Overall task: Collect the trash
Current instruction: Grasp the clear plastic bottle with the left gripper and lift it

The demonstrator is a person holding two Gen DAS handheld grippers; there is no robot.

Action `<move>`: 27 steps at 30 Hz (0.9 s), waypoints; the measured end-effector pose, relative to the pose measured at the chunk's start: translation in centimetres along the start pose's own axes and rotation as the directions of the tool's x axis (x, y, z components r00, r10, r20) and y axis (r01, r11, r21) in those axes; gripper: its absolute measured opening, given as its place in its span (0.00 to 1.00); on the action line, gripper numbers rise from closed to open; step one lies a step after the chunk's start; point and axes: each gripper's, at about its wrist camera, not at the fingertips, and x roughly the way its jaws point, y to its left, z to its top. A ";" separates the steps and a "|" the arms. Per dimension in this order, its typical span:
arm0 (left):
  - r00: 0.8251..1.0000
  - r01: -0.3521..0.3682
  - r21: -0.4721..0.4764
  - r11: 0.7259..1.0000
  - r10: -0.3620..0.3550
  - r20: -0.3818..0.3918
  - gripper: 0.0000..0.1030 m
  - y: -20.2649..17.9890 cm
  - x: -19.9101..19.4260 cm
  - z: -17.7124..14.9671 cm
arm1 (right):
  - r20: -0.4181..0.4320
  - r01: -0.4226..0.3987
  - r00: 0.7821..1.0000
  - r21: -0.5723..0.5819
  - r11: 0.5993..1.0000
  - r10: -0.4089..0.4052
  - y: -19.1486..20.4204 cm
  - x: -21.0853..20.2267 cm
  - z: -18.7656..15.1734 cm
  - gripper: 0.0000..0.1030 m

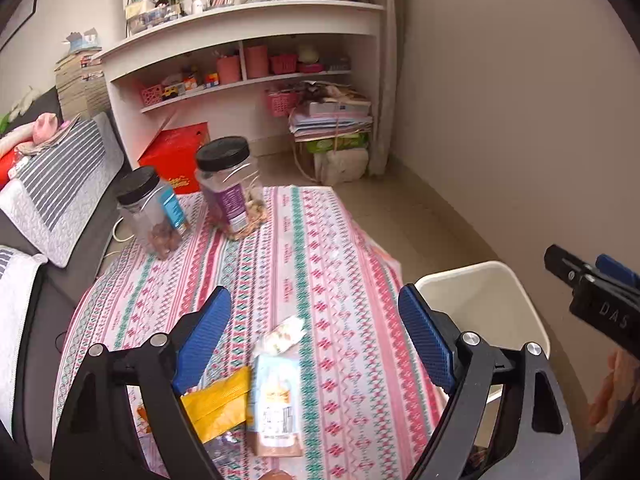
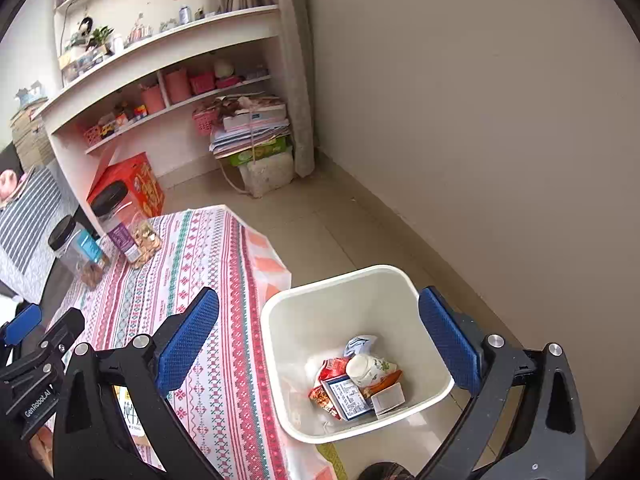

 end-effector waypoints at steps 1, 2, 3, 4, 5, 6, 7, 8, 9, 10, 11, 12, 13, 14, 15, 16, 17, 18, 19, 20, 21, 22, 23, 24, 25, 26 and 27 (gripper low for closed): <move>1.000 -0.010 -0.002 1.000 0.010 -0.015 0.81 0.9 0.2 -0.6 | -0.014 -0.009 1.000 -0.016 1.000 0.009 0.8 0.3 -0.2 0.93; 0.999 -0.019 -0.003 1.000 0.019 -0.031 0.81 1.8 0.5 -1.2 | -0.026 -0.018 1.000 -0.030 0.999 0.018 1.6 0.6 -0.5 0.93; 0.998 -0.029 -0.006 1.000 0.029 -0.047 0.81 2.8 0.9 -1.7 | -0.036 -0.026 0.999 -0.043 0.999 0.025 2.4 0.9 -0.6 0.93; 0.997 -0.045 -0.010 0.999 0.044 -0.062 0.81 3.7 1.3 -2.1 | -0.045 -0.033 0.999 -0.057 0.998 0.030 3.2 1.1 -0.9 0.93; 0.995 -0.061 -0.014 0.998 0.059 -0.079 0.81 4.5 1.7 -2.4 | -0.054 -0.037 0.998 -0.073 0.997 0.033 4.0 1.3 -1.1 0.93; 0.993 -0.071 -0.018 0.997 0.069 -0.101 0.81 5.3 2.0 -2.6 | -0.060 -0.042 0.998 -0.087 0.995 0.037 4.8 1.5 -1.3 0.93; 0.991 -0.072 -0.023 0.997 0.069 -0.117 0.81 6.1 2.1 -2.8 | -0.063 -0.048 0.997 -0.099 0.994 0.042 5.5 1.6 -1.5 0.93; 0.990 -0.070 -0.024 0.997 0.067 -0.127 0.81 6.9 2.2 -3.0 | -0.067 -0.055 0.997 -0.109 0.993 0.048 6.2 1.8 -1.6 0.93; 0.988 -0.072 -0.014 0.997 0.069 -0.139 0.81 7.6 2.3 -3.0 | -0.071 -0.063 0.996 -0.117 0.991 0.055 6.8 1.9 -1.7 0.93; 0.986 -0.079 0.001 0.997 0.078 -0.149 0.81 8.1 2.3 -3.2 | -0.078 -0.072 0.995 -0.124 0.990 0.062 7.4 2.1 -1.8 0.93; 0.984 -0.088 0.015 0.996 0.089 -0.157 0.81 8.8 2.3 -3.4 | -0.086 -0.082 0.994 -0.128 0.988 0.071 8.0 2.3 -1.9 0.93; 0.981 -0.091 0.028 0.995 0.094 -0.172 0.81 9.4 2.4 -3.6 | -0.097 -0.094 0.992 -0.130 0.987 0.082 8.5 2.5 -2.0 0.93; 0.977 -0.083 0.042 0.996 0.090 -0.194 0.81 10.0 2.5 -3.9 | -0.109 -0.106 0.990 -0.130 0.986 0.093 9.0 2.8 -2.0 0.93; 0.971 -0.067 0.062 0.996 0.080 -0.226 0.81 10.4 2.7 -4.2 | -0.123 -0.121 0.987 -0.127 0.984 0.105 9.5 3.0 -2.2 0.93; 0.963 -0.049 0.086 0.995 0.070 -0.262 0.81 10.9 2.9 -4.7 | -0.140 -0.136 0.983 -0.126 0.983 0.118 9.9 3.3 -2.2 0.93; 0.954 -0.038 0.113 0.993 0.070 -0.293 0.81 11.2 3.2 -5.4 | -0.156 -0.149 0.979 -0.124 0.981 0.129 10.3 3.6 -2.3 0.93; 0.945 -0.031 0.144 0.989 0.075 -0.318 0.81 11.5 3.4 -6.1 | -0.174 -0.160 0.975 -0.124 0.979 0.137 10.8 3.9 -2.4 0.93; 0.934 -0.018 0.174 0.985 0.079 -0.348 0.81 11.7 3.8 -7.0 | -0.188 -0.168 0.972 -0.124 0.978 0.143 11.2 4.2 -2.6 0.93; 0.921 -0.002 0.202 0.979 0.080 -0.381 0.81 11.8 4.1 -7.9 | -0.202 -0.173 0.968 -0.126 0.977 0.146 11.7 4.5 -2.8 0.93; 0.906 0.016 0.229 0.973 0.083 -0.415 0.81 11.9 4.4 -8.8 | -0.216 -0.177 0.965 -0.130 0.976 0.147 12.1 4.8 -3.0 0.93; 0.895 0.028 0.253 0.967 0.089 -0.438 0.81 12.0 4.6 -9.8 | -0.229 -0.180 0.962 -0.134 0.974 0.146 12.5 5.1 -3.3 0.93; 0.884 0.038 0.277 0.960 0.097 -0.458 0.81 12.1 4.8 -10.7 | -0.241 -0.181 0.960 -0.138 0.974 0.144 12.9 5.4 -3.5 0.93; 0.873 0.053 0.299 0.953 0.101 -0.478 0.81 12.1 5.1 -11.5 | -0.256 -0.181 0.956 -0.141 0.973 0.141 13.3 5.7 -3.8 0.93; 0.862 0.071 0.315 0.946 0.101 -0.497 0.81 12.2 5.4 -12.3 | -0.270 -0.184 0.953 -0.145 0.972 0.140 13.6 6.0 -4.0 0.93; 0.853 0.090 0.331 0.939 0.099 -0.513 0.81 12.2 5.7 -13.0 | -0.283 -0.187 0.949 -0.150 0.971 0.140 14.0 6.3 -4.3 0.93; 0.845 0.104 0.349 0.931 0.102 -0.524 0.81 12.2 6.1 -13.8 | -0.296 -0.188 0.945 -0.156 0.970 0.136 14.4 6.6 -4.6 0.93; 0.839 0.109 0.367 0.924 0.112 -0.532 0.81 12.1 6.6 -14.4 | -0.308 -0.188 0.942 -0.165 0.968 0.131 14.8 6.9 -4.9 0.93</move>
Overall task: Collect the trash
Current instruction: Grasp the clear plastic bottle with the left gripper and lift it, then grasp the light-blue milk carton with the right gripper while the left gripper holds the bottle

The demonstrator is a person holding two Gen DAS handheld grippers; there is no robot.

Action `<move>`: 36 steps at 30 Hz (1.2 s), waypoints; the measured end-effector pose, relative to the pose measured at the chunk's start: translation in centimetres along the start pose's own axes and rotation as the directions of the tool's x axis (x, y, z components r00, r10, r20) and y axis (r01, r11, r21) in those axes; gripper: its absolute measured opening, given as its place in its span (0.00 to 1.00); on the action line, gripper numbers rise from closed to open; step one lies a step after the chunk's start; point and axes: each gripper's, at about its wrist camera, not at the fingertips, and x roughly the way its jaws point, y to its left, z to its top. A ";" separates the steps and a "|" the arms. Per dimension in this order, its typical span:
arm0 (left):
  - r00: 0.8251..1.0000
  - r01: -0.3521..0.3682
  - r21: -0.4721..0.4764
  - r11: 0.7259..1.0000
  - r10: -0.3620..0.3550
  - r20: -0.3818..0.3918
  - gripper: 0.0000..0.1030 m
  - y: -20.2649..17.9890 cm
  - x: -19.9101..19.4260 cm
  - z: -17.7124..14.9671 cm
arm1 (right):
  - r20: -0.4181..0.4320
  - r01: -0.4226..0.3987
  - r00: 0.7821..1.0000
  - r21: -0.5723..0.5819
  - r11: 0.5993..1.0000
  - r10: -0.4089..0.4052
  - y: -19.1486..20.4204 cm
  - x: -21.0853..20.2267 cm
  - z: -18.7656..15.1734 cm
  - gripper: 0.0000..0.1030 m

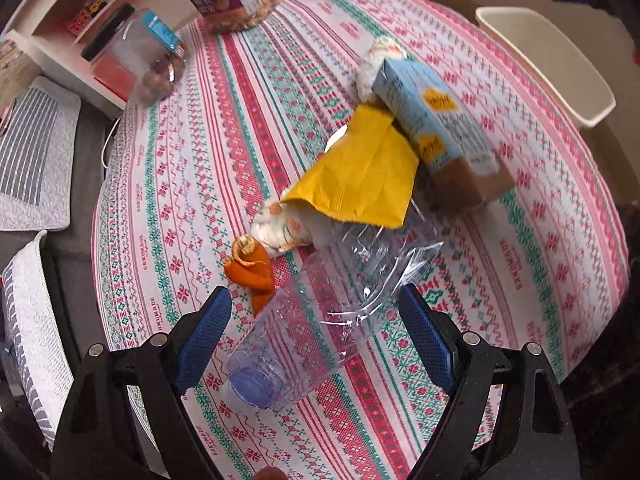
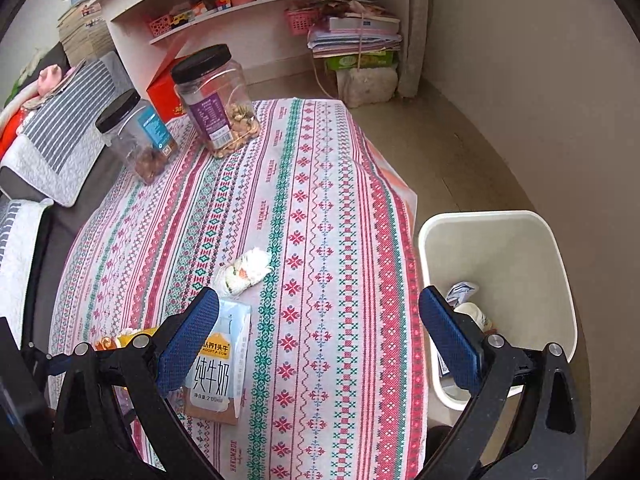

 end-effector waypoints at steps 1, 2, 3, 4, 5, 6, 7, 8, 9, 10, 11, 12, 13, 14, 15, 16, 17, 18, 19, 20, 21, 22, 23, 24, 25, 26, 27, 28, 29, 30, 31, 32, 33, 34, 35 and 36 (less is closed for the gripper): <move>1.000 0.000 0.015 1.000 0.000 -0.015 0.81 -0.2 0.7 -0.1 | -0.012 0.000 1.000 -0.007 1.000 0.000 0.4 0.4 -0.1 0.93; 1.000 0.000 0.028 1.000 0.000 -0.025 0.81 -0.4 1.3 -0.2 | -0.026 -0.004 1.000 -0.011 1.000 0.004 0.7 0.8 -0.2 0.93; 1.000 -0.003 0.042 0.999 0.004 -0.026 0.81 -0.6 1.7 -0.2 | -0.038 -0.011 0.999 -0.012 1.000 0.010 0.9 1.2 -0.3 0.93; 1.000 -0.009 0.053 0.999 0.011 -0.021 0.81 -0.8 2.0 -0.1 | -0.050 -0.016 0.999 -0.010 1.000 0.015 1.1 1.6 -0.4 0.93; 1.000 -0.014 0.066 0.998 0.015 -0.015 0.80 -1.1 2.2 -0.1 | -0.060 -0.018 0.998 -0.009 1.000 0.018 1.3 1.9 -0.5 0.93; 1.000 -0.016 0.078 0.997 0.017 -0.010 0.79 -1.3 2.2 0.0 | -0.070 -0.020 0.997 -0.010 1.000 0.019 1.5 2.2 -0.5 0.93; 1.000 -0.013 0.088 0.996 0.014 -0.001 0.73 -1.4 2.2 0.0 | -0.078 -0.020 0.997 -0.012 1.000 0.019 1.7 2.5 -0.5 0.93; 1.000 -0.012 0.092 0.996 0.011 0.009 0.71 -1.3 2.1 0.0 | -0.084 -0.018 0.996 -0.015 1.000 0.017 1.9 2.7 -0.5 0.93; 1.000 -0.007 0.090 0.996 0.005 0.021 0.70 -1.2 1.7 0.0 | -0.089 -0.017 0.996 -0.020 1.000 0.015 2.1 2.9 -0.5 0.93; 0.999 0.000 0.085 0.996 -0.003 0.036 0.68 -1.1 1.3 0.0 | -0.093 -0.015 0.996 -0.026 1.000 0.012 2.3 3.1 -0.5 0.93; 0.999 0.006 0.081 0.997 -0.010 0.052 0.66 -1.0 0.8 0.0 | -0.097 -0.014 0.995 -0.033 0.999 0.010 2.5 3.3 -0.5 0.93; 0.997 0.014 0.073 0.997 -0.019 0.068 0.65 -0.7 0.2 0.0 | -0.102 -0.014 0.995 -0.039 0.999 0.010 2.6 3.5 -0.5 0.93; 0.996 0.029 0.054 0.998 -0.033 0.086 0.65 -0.2 -0.5 -0.1 | -0.107 -0.015 0.994 -0.044 0.999 0.011 2.8 3.6 -0.5 0.93; 0.993 0.048 0.030 0.998 -0.050 0.102 0.65 0.3 -1.1 -0.1 | -0.114 -0.019 0.993 -0.049 0.999 0.013 3.1 3.8 -0.6 0.93; 0.990 0.069 0.001 0.998 -0.068 0.122 0.65 1.0 -1.8 -0.2 | -0.121 -0.022 0.993 -0.054 0.998 0.016 3.3 3.9 -0.6 0.93; 0.986 0.087 -0.032 0.996 -0.082 0.145 0.65 1.9 -2.6 -0.1 | -0.128 -0.027 0.992 -0.059 0.998 0.019 3.5 4.1 -0.7 0.93; 0.981 0.110 -0.070 0.991 -0.097 0.170 0.64 2.9 -3.4 -0.2 | -0.135 -0.032 0.991 -0.066 0.997 0.023 3.8 4.2 -0.8 0.93; 0.973 0.138 -0.115 0.984 -0.113 0.202 0.64 4.1 -4.3 -0.2 | -0.142 -0.037 0.989 -0.072 0.997 0.026 4.1 4.4 -0.8 0.93; 0.964 0.161 -0.158 0.974 -0.122 0.234 0.60 5.2 -5.2 -0.3 | -0.150 -0.043 0.988 -0.076 0.996 0.031 4.4 4.6 -0.9 0.93; 0.955 0.189 -0.208 0.960 -0.130 0.268 0.58 6.5 -6.0 -0.4 | -0.159 -0.052 0.986 -0.079 0.996 0.039 4.8 4.8 -1.0 0.93; 0.944 0.212 -0.258 0.942 -0.130 0.302 0.58 7.8 -6.7 -0.5 | -0.170 -0.063 0.984 -0.080 0.995 0.048 5.1 5.0 -1.2 0.93; 0.937 0.220 -0.300 0.928 -0.116 0.329 0.58 8.9 -7.2 -0.5 | -0.180 -0.070 0.982 -0.083 0.994 0.055 5.5 5.3 -1.3 0.93; 0.933 0.217 -0.334 0.917 -0.095 0.346 0.58 9.7 -7.5 -0.6 | -0.191 -0.075 0.980 -0.090 0.993 0.057 5.9 5.6 -1.5 0.93; 0.931 0.210 -0.365 0.907 -0.071 0.358 0.57 10.5 -7.8 -0.7 | -0.201 -0.075 0.978 -0.100 0.992 0.054 6.4 5.9 -1.8 0.93; 0.930 0.206 -0.389 0.898 -0.055 0.364 0.57 11.0 -7.8 -0.6 | -0.211 -0.074 0.976 -0.110 0.991 0.049 6.8 6.3 -2.0 0.93; 0.929 0.205 -0.410 0.889 -0.045 0.366 0.56 11.5 -7.7 -0.7 | -0.224 -0.076 0.973 -0.118 0.990 0.048 7.2 6.7 -2.3 0.93; 0.929 0.207 -0.426 0.881 -0.041 0.367 0.56 11.8 -7.6 -0.7 | -0.240 -0.082 0.969 -0.126 0.989 0.050 7.6 7.1 -2.7 0.93; 0.929 0.208 -0.437 0.875 -0.037 0.367 0.56 12.1 -7.3 -0.6 | -0.255 -0.088 0.966 -0.132 0.987 0.052 8.0 7.6 -3.0 0.93; 0.929 0.206 -0.450 0.869 -0.030 0.368 0.56 12.3 -7.3 -0.6 | -0.264 -0.091 0.963 -0.137 0.986 0.052 8.4 7.9 -3.1 0.93; 0.929 0.204 -0.461 0.864 -0.023 0.369 0.56 12.5 -7.2 -0.7 | -0.267 -0.091 0.962 -0.143 0.986 0.050 8.8 8.2 -3.3 0.93; 0.929 0.207 -0.468 0.859 -0.022 0.370 0.56 12.8 -7.2 -0.7 | -0.267 -0.090 0.963 -0.151 0.984 0.047 9.2 8.4 -3.4 0.93; 0.928 0.214 -0.474 0.854 -0.027 0.372 0.55 13.1 -7.1 -0.7 | -0.265 -0.092 0.963 -0.156 0.983 0.048 9.5 8.5 -3.4 0.90; 0.927 0.222 -0.483 0.847 -0.029 0.375 0.55 13.4 -7.1 -0.8 | -0.264 -0.095 0.963 -0.161 0.982 0.050 9.8 8.5 -3.4 0.80; 0.925 0.228 -0.494 0.839 -0.028 0.379 0.55 13.7 -7.0 -1.1 | -0.265 -0.097 0.963 -0.169 0.981 0.049 10.1 8.6 -3.4 0.72; 0.924 0.232 -0.503 0.833 -0.027 0.382 0.55 13.9 -7.0 -1.4 | -0.267 -0.105 0.962 -0.179 0.978 0.055 10.3 8.7 -3.4 0.54; 0.923 0.235 -0.509 0.828 -0.025 0.385 0.55 14.1 -7.0 -1.4 | -0.268 -0.119 0.961 -0.180 0.976 0.068 10.5 8.6 -3.4 0.52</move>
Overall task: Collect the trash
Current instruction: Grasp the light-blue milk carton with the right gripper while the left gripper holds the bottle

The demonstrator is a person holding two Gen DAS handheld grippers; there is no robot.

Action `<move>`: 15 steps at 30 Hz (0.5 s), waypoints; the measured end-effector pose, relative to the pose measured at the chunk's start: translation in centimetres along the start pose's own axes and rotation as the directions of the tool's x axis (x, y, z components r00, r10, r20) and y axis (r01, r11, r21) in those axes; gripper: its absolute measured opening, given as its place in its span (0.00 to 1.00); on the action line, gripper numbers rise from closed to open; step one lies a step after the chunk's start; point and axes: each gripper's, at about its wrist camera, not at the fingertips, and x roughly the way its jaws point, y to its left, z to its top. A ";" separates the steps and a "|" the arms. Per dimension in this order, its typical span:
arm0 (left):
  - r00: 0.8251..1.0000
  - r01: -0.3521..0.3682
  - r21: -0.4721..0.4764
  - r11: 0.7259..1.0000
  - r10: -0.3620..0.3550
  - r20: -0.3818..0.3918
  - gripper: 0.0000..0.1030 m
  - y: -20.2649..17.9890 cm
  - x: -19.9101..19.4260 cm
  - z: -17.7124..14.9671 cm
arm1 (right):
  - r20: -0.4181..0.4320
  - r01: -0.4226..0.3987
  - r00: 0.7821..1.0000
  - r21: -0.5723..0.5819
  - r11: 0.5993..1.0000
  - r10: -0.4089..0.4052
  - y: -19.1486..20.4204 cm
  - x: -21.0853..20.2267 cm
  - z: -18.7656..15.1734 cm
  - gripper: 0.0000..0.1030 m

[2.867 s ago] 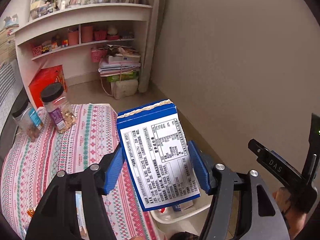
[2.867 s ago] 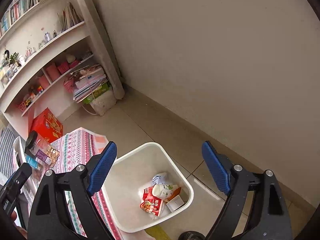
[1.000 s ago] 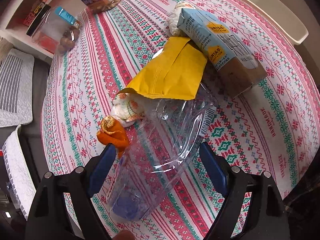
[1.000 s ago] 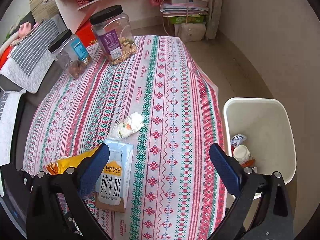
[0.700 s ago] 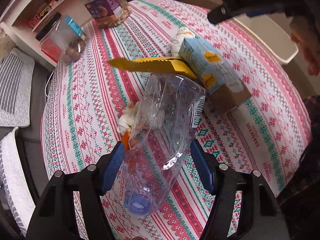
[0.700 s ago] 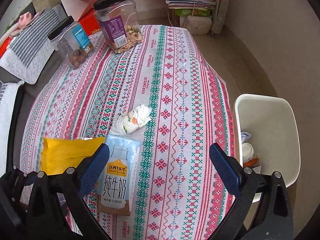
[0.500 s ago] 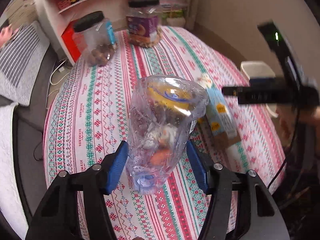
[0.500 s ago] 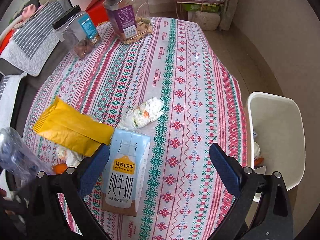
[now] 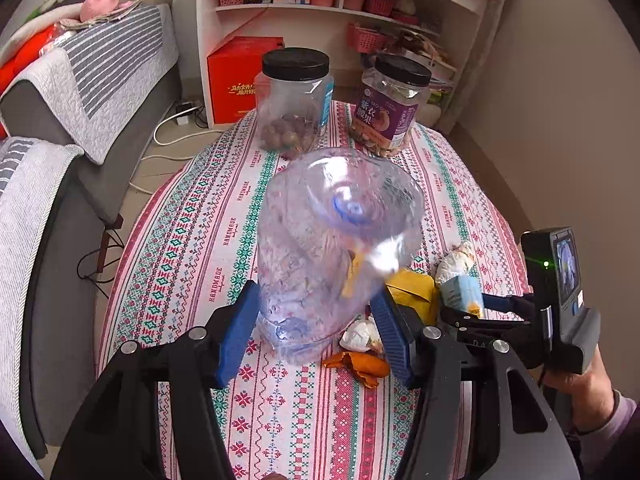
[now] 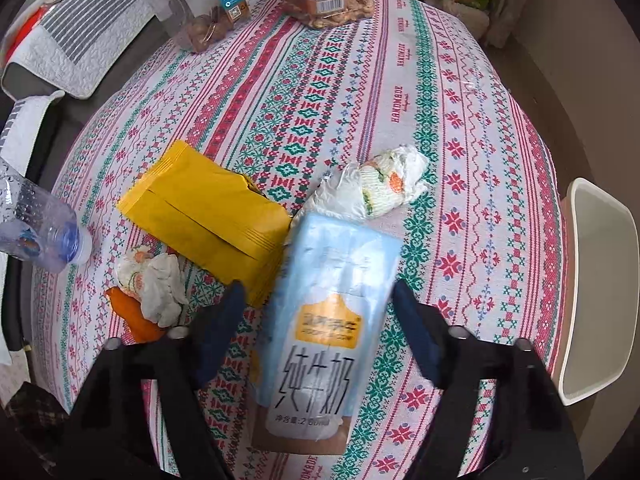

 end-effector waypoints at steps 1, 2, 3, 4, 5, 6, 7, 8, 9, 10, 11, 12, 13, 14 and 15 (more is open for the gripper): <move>1.000 -0.002 -0.009 1.000 0.002 0.006 0.55 0.3 -0.1 0.0 | 0.008 -0.009 1.000 -0.004 1.000 0.009 0.2 -0.2 0.1 0.52; 1.000 -0.007 -0.019 1.000 0.007 0.015 0.55 0.6 -0.3 0.1 | 0.023 -0.016 1.000 -0.018 1.000 0.016 0.6 -0.6 0.2 0.52; 1.000 -0.009 -0.031 0.999 0.010 0.023 0.55 0.9 -0.4 0.2 | 0.044 -0.014 0.999 -0.036 0.999 0.015 1.1 -1.2 0.4 0.52; 0.999 -0.010 -0.044 0.999 0.011 0.032 0.55 1.3 -0.7 0.3 | 0.071 -0.012 0.997 -0.053 0.999 0.015 1.5 -1.9 0.5 0.52; 0.999 -0.010 -0.059 0.998 0.012 0.044 0.55 1.5 -0.9 0.5 | 0.101 -0.017 0.995 -0.065 0.998 0.024 1.9 -2.7 0.5 0.51; 0.998 -0.009 -0.070 0.998 0.013 0.055 0.55 1.8 -1.2 0.6 | 0.129 -0.027 0.991 -0.073 0.997 0.037 2.1 -3.5 0.7 0.51; 0.998 -0.011 -0.077 0.997 0.016 0.066 0.54 2.1 -1.4 0.7 | 0.158 -0.037 0.986 -0.079 0.996 0.049 2.3 -4.3 0.8 0.51; 0.997 -0.016 -0.086 0.996 0.022 0.079 0.54 2.2 -1.7 0.7 | 0.190 -0.046 0.980 -0.083 0.995 0.061 2.4 -5.1 0.8 0.51; 0.995 -0.019 -0.093 0.995 0.028 0.092 0.54 2.3 -1.9 0.8 | 0.221 -0.056 0.972 -0.086 0.995 0.074 2.5 -5.9 1.0 0.51; 0.994 -0.024 -0.097 0.995 0.034 0.102 0.54 2.4 -2.2 0.8 | 0.255 -0.065 0.963 -0.088 0.994 0.086 2.5 -6.7 1.1 0.51; 0.992 -0.034 -0.101 0.994 0.046 0.114 0.54 2.4 -2.4 0.9 | 0.284 -0.073 0.954 -0.088 0.993 0.095 2.5 -7.5 1.1 0.51; 0.990 -0.047 -0.102 0.994 0.060 0.128 0.54 2.4 -2.7 0.9 | 0.311 -0.080 0.945 -0.087 0.993 0.103 2.4 -8.1 1.3 0.51; 0.987 -0.058 -0.103 0.993 0.072 0.141 0.54 2.4 -2.9 0.9 | 0.339 -0.086 0.934 -0.085 0.993 0.110 2.3 -8.8 1.3 0.51; 0.985 -0.065 -0.107 0.992 0.081 0.154 0.54 2.4 -3.2 1.0 | 0.365 -0.091 0.924 -0.082 0.992 0.115 2.1 -9.4 1.4 0.51; 0.983 -0.067 -0.110 0.992 0.085 0.162 0.54 2.4 -3.4 1.1 | 0.387 -0.095 0.914 -0.080 0.992 0.119 1.9 -9.9 1.5 0.51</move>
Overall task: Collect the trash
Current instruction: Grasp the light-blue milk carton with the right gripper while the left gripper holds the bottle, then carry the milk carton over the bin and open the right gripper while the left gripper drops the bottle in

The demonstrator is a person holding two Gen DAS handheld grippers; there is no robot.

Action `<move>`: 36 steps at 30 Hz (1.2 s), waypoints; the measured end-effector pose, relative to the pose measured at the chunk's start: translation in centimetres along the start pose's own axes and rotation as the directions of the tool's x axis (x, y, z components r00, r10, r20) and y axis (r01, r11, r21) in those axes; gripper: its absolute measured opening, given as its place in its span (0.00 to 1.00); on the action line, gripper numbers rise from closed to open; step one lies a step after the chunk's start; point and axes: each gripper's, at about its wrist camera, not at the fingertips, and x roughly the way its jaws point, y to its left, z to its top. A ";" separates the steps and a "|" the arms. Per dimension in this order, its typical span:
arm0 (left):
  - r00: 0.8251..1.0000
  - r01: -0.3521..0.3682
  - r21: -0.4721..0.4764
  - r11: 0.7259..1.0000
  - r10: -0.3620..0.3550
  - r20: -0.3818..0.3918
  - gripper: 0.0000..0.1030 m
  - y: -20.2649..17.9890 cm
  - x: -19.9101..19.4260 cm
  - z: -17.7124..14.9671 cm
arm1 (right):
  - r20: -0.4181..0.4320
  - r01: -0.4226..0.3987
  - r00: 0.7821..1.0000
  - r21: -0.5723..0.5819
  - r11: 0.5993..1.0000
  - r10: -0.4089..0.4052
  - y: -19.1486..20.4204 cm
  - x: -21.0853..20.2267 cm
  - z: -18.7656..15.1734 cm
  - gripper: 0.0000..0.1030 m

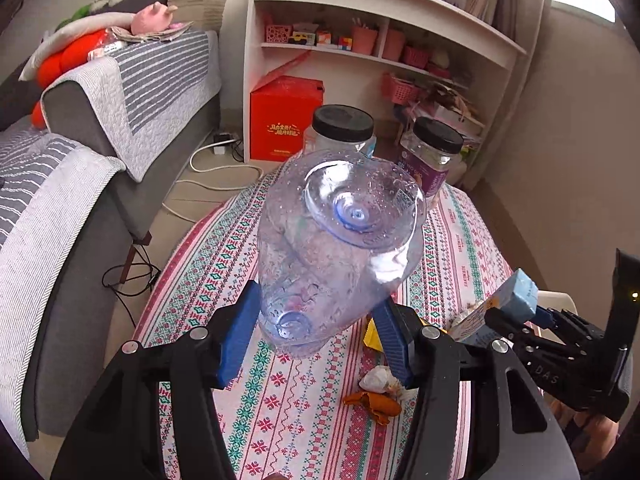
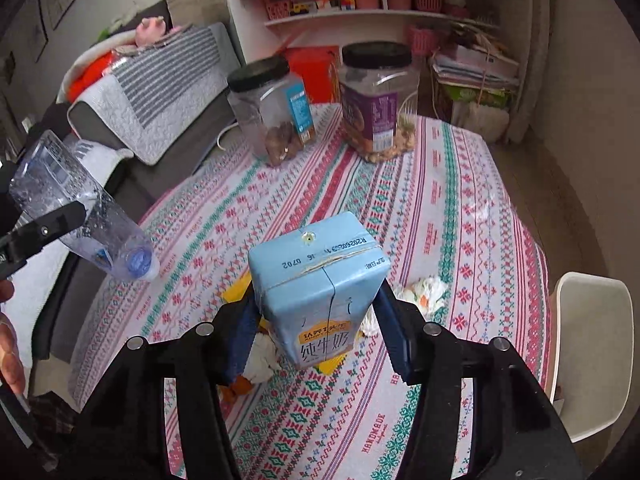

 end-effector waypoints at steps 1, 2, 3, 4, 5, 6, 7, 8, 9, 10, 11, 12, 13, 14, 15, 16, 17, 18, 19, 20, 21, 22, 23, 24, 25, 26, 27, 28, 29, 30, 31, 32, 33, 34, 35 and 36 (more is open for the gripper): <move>1.000 -0.003 -0.001 1.000 0.003 0.006 0.54 -0.1 -0.1 0.2 | 0.019 -0.003 1.000 0.004 1.000 0.003 -0.2 -0.4 0.1 0.51; 1.000 -0.010 -0.003 1.000 0.010 0.013 0.54 -0.1 -0.2 0.3 | 0.036 -0.007 0.999 0.008 1.000 0.006 -0.2 -0.9 0.2 0.51; 1.000 -0.017 -0.003 1.000 0.017 0.019 0.54 -0.2 -0.3 0.3 | 0.051 -0.008 0.999 0.011 1.000 0.007 -0.3 -1.2 0.3 0.51; 1.000 -0.021 -0.004 1.000 0.021 0.023 0.54 -0.2 -0.4 0.3 | 0.067 -0.006 0.998 0.011 1.000 0.005 -0.4 -1.6 0.5 0.51; 0.999 -0.022 -0.006 1.000 0.022 0.025 0.54 -0.3 -0.5 0.4 | 0.079 -0.001 0.997 0.007 1.000 0.001 -0.4 -1.8 0.5 0.51; 0.999 -0.020 -0.007 1.000 0.020 0.026 0.54 -0.3 -0.6 0.4 | 0.091 0.005 0.996 0.002 1.000 -0.005 -0.4 -2.2 0.5 0.51; 0.999 -0.018 -0.009 1.000 0.018 0.027 0.54 -0.5 -0.6 0.4 | 0.100 0.011 0.995 -0.001 1.000 -0.011 -0.5 -2.5 0.6 0.51; 0.999 -0.018 -0.010 1.000 0.018 0.030 0.54 -0.5 -0.7 0.5 | 0.110 0.016 0.994 0.000 1.000 -0.015 -0.7 -2.8 0.6 0.51; 0.999 -0.020 -0.011 1.000 0.020 0.034 0.54 -0.6 -0.7 0.5 | 0.117 0.016 0.993 0.003 1.000 -0.016 -0.8 -3.0 0.7 0.51; 0.999 -0.022 -0.013 1.000 0.022 0.038 0.54 -0.8 -0.8 0.5 | 0.121 0.015 0.993 0.005 1.000 -0.016 -0.9 -3.1 0.6 0.51; 0.999 -0.022 -0.015 1.000 0.023 0.041 0.54 -1.0 -0.8 0.5 | 0.124 0.015 0.992 0.007 1.000 -0.016 -1.0 -3.3 0.6 0.51; 0.999 -0.021 -0.017 1.000 0.022 0.042 0.54 -1.2 -0.8 0.6 | 0.129 0.018 0.992 0.007 1.000 -0.019 -1.2 -3.5 0.6 0.51; 0.999 -0.019 -0.019 1.000 0.019 0.043 0.54 -1.3 -0.8 0.6 | 0.134 0.024 0.991 0.006 1.000 -0.025 -1.4 -3.7 0.6 0.51; 0.999 -0.017 -0.020 1.000 0.018 0.045 0.54 -1.5 -0.8 0.6 | 0.141 0.030 0.989 0.006 1.000 -0.030 -1.5 -3.9 0.6 0.51; 0.999 -0.015 -0.020 1.000 0.016 0.048 0.54 -1.7 -0.9 0.7 | 0.148 0.033 0.988 0.006 0.999 -0.034 -1.7 -4.2 0.6 0.51; 0.999 -0.013 -0.018 1.000 0.014 0.051 0.54 -2.0 -0.9 0.7 | 0.154 0.036 0.987 0.009 0.999 -0.037 -1.9 -4.4 0.5 0.51; 0.998 -0.010 -0.017 1.000 0.011 0.055 0.54 -2.3 -1.0 0.7 | 0.159 0.039 0.986 0.012 0.999 -0.040 -2.1 -4.6 0.5 0.51; 0.998 -0.007 -0.015 1.000 0.007 0.059 0.54 -2.6 -1.1 0.7 | 0.163 0.041 0.986 0.015 0.999 -0.043 -2.4 -4.9 0.5 0.51; 0.998 -0.003 -0.011 1.000 0.004 0.062 0.54 -2.9 -1.1 0.7 | 0.166 0.045 0.985 0.019 0.999 -0.047 -2.7 -5.1 0.4 0.51; 0.998 0.000 -0.006 1.000 0.001 0.064 0.54 -3.2 -1.1 0.7 | 0.169 0.048 0.984 0.024 0.999 -0.051 -3.0 -5.3 0.4 0.51; 0.998 0.003 -0.002 1.000 -0.002 0.065 0.54 -3.5 -1.2 0.6 | 0.171 0.050 0.984 0.029 0.998 -0.054 -3.3 -5.5 0.4 0.51; 0.998 0.006 0.002 1.000 -0.006 0.067 0.54 -3.9 -1.2 0.6 | 0.173 0.053 0.983 0.033 0.998 -0.058 -3.6 -5.7 0.4 0.51; 0.998 0.009 0.005 1.000 -0.010 0.068 0.54 -4.2 -1.1 0.5 | 0.176 0.056 0.983 0.036 0.998 -0.062 -3.9 -5.9 0.3 0.51; 0.998 0.013 0.010 1.000 -0.013 0.068 0.54 -4.6 -1.1 0.5 | 0.178 0.059 0.982 0.041 0.997 -0.066 -4.2 -6.1 0.4 0.51; 0.998 0.016 0.014 1.000 -0.017 0.068 0.54 -5.0 -1.1 0.5 | 0.182 0.062 0.981 0.045 0.997 -0.069 -4.4 -6.3 0.4 0.51; 0.998 0.018 0.019 1.000 -0.020 0.068 0.54 -5.4 -1.0 0.4 | 0.184 0.065 0.980 0.048 0.997 -0.073 -4.8 -6.6 0.3 0.51; 0.997 0.021 0.022 1.000 -0.022 0.068 0.54 -5.8 -1.0 0.4 | 0.187 0.069 0.979 0.051 0.996 -0.078 -5.1 -6.8 0.3 0.51; 0.997 0.024 0.024 0.999 -0.025 0.069 0.54 -6.1 -1.0 0.4 | 0.189 0.074 0.978 0.054 0.996 -0.083 -5.3 -7.0 0.3 0.51; 0.997 0.028 0.027 0.999 -0.029 0.068 0.54 -6.4 -0.9 0.4 | 0.192 0.078 0.977 0.058 0.995 -0.088 -5.6 -7.2 0.2 0.51; 0.997 0.032 0.030 0.999 -0.034 0.067 0.54 -6.8 -0.9 0.3 | 0.195 0.081 0.977 0.063 0.995 -0.092 -5.9 -7.4 0.2 0.51; 0.997 0.036 0.034 0.999 -0.038 0.067 0.54 -7.1 -0.8 0.3 | 0.197 0.084 0.976 0.069 0.994 -0.096 -6.3 -7.7 0.2 0.51; 0.997 0.040 0.038 0.999 -0.042 0.067 0.54 -7.5 -0.8 0.2 | 0.198 0.089 0.975 0.075 0.993 -0.102 -6.7 -7.9 0.1 0.51; 0.997 0.044 0.042 0.998 -0.047 0.067 0.54 -7.9 -0.7 0.2 | 0.200 0.093 0.974 0.081 0.992 -0.108 -7.0 -8.1 0.1 0.51; 0.996 0.050 0.045 0.998 -0.053 0.067 0.54 -8.3 -0.7 0.2 | 0.201 0.097 0.973 0.088 0.991 -0.113 -7.4 -8.3 0.0 0.51; 0.996 0.056 0.050 0.997 -0.059 0.067 0.54 -8.7 -0.7 0.1 | 0.202 0.100 0.972 0.094 0.990 -0.118 -7.8 -8.4 0.0 0.51; 0.996 0.061 0.057 0.997 -0.065 0.067 0.54 -9.1 -0.7 0.1 | 0.203 0.105 0.971 0.099 0.990 -0.123 -8.2 -8.7 0.0 0.51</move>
